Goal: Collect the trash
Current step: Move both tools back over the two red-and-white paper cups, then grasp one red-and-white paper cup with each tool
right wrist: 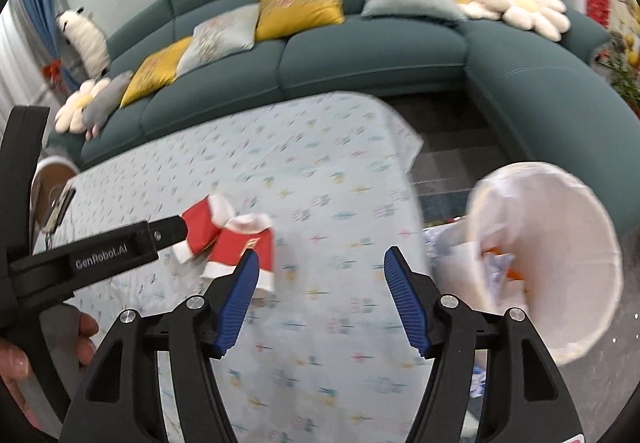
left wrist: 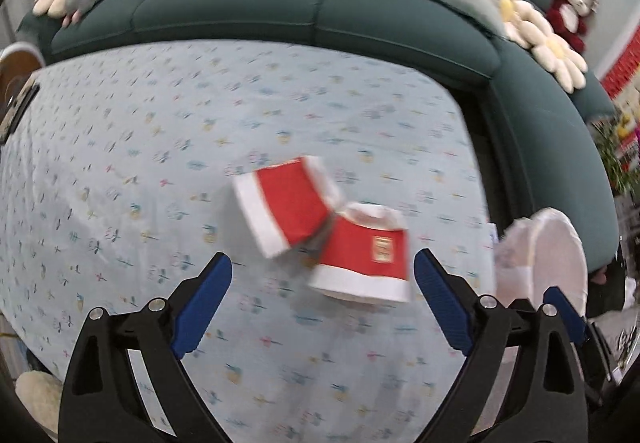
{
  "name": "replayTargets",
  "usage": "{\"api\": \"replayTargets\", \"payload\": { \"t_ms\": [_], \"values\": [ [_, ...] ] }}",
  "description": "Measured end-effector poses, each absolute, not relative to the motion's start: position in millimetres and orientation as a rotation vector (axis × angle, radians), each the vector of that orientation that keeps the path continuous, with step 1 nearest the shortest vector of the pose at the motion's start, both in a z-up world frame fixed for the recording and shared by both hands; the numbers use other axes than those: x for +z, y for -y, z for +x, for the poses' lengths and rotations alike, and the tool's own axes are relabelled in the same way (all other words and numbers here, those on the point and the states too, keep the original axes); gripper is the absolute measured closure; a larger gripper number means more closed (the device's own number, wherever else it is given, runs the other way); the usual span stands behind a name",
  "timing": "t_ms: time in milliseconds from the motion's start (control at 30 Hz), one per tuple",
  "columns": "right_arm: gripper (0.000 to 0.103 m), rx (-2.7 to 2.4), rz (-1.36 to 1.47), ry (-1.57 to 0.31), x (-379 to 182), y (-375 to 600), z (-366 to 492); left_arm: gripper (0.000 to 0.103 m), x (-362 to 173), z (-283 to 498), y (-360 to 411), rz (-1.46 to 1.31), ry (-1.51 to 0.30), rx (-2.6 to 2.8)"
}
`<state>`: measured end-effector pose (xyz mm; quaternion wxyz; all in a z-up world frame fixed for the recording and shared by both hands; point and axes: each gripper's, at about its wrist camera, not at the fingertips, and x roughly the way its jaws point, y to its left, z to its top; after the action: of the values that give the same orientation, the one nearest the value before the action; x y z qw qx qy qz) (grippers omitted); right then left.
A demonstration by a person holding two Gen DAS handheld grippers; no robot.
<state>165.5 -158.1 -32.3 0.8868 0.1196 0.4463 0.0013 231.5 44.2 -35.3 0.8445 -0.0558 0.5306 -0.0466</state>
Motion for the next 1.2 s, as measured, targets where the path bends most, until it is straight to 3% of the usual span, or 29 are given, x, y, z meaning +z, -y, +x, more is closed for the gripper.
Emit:
{"api": "replayTargets", "payload": {
  "t_ms": [300, 467, 700, 800, 867, 900, 933, 1000, 1200],
  "values": [
    [0.040, 0.058, 0.237, -1.013, -69, 117, 217, 0.015, -81, 275, -79, -0.161, -1.191, -0.061],
    [0.040, 0.070, 0.231, -1.053, -90, 104, 236, 0.021, -100, 290, -80, -0.163, -1.215, -0.084],
    [0.040, 0.096, 0.287, -1.091, -112, 102, 248, 0.053, -118, 295, -72, -0.163, -1.252, -0.164],
    [0.041, 0.124, 0.301, -1.098, -113, 98, 247, 0.077, -119, 293, -66, -0.152, -1.251, -0.212],
    [0.049, 0.146, 0.316, -1.099, -114, 94, 247, 0.088, -118, 291, -61, -0.131, -1.245, -0.229],
    [0.061, 0.163, 0.326, -1.096, -113, 92, 246, 0.094, -116, 289, -59, -0.115, -1.239, -0.235],
    [0.065, 0.165, 0.327, -1.093, -111, 91, 245, 0.099, -115, 287, -56, -0.098, -1.233, -0.233],
    [0.074, 0.166, 0.326, -1.093, -108, 90, 242, 0.101, -110, 284, -53, -0.087, -1.226, -0.237],
    [0.075, 0.127, 0.351, -1.037, -86, 110, 222, 0.101, -86, 270, -42, -0.068, -1.185, -0.253]
  ]
}}
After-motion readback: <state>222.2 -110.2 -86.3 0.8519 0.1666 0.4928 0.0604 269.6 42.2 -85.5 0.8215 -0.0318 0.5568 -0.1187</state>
